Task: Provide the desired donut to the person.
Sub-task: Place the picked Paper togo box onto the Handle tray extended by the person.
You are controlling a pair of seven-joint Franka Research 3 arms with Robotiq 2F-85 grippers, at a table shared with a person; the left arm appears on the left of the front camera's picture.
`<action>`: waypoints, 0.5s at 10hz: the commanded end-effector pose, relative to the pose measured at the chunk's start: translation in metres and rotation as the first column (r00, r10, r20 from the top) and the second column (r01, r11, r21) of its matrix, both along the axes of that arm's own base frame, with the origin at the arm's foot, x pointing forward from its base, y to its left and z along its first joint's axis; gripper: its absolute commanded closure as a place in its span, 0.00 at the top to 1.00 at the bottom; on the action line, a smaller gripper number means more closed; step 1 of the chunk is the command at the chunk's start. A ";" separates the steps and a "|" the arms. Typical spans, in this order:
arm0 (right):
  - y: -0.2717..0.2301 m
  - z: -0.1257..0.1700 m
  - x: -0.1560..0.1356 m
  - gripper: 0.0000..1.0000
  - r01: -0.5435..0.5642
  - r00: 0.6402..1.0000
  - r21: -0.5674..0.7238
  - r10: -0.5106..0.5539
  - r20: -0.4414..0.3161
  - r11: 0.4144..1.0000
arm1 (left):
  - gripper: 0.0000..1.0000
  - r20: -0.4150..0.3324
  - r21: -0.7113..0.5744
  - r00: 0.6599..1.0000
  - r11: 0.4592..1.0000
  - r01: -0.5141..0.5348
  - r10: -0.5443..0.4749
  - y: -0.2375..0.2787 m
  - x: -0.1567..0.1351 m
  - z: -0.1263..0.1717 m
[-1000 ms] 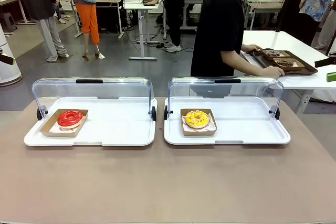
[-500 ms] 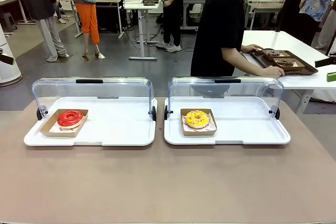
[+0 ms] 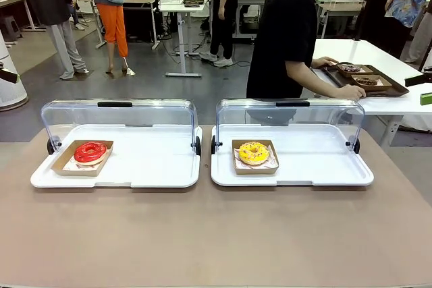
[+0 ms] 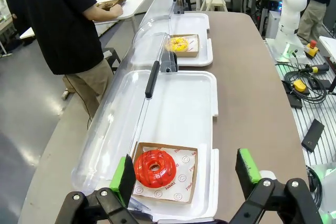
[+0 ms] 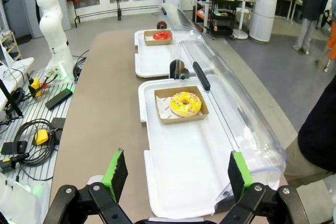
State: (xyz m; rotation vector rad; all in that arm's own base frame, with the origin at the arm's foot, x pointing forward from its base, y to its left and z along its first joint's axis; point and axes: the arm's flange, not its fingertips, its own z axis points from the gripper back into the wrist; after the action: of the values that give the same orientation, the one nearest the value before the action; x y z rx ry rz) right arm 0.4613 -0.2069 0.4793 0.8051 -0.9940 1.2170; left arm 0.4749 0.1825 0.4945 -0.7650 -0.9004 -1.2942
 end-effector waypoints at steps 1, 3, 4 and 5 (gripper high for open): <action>0.001 0.001 0.000 1.00 -0.005 1.000 0.004 0.005 0.000 1.000 | 1.00 0.005 0.000 1.000 1.000 -0.001 0.001 0.001 -0.001 0.001; 0.001 0.001 0.000 1.00 -0.005 1.000 0.004 0.005 0.000 1.000 | 1.00 0.005 0.000 1.000 1.000 -0.001 0.001 0.001 -0.001 0.001; 0.001 0.001 0.000 1.00 -0.005 1.000 0.004 0.005 0.000 1.000 | 1.00 0.005 0.000 1.000 1.000 -0.001 0.001 0.001 -0.001 0.001; 0.001 0.001 0.000 1.00 -0.005 1.000 0.004 0.005 0.000 1.000 | 1.00 0.005 0.000 1.000 1.000 -0.001 0.001 0.001 -0.001 0.001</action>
State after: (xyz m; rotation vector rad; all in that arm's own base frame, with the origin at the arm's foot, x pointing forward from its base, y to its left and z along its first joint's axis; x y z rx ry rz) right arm 0.4613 -0.2069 0.4793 0.8052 -0.9940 1.2170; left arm 0.4749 0.1826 0.4945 -0.7650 -0.9004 -1.2941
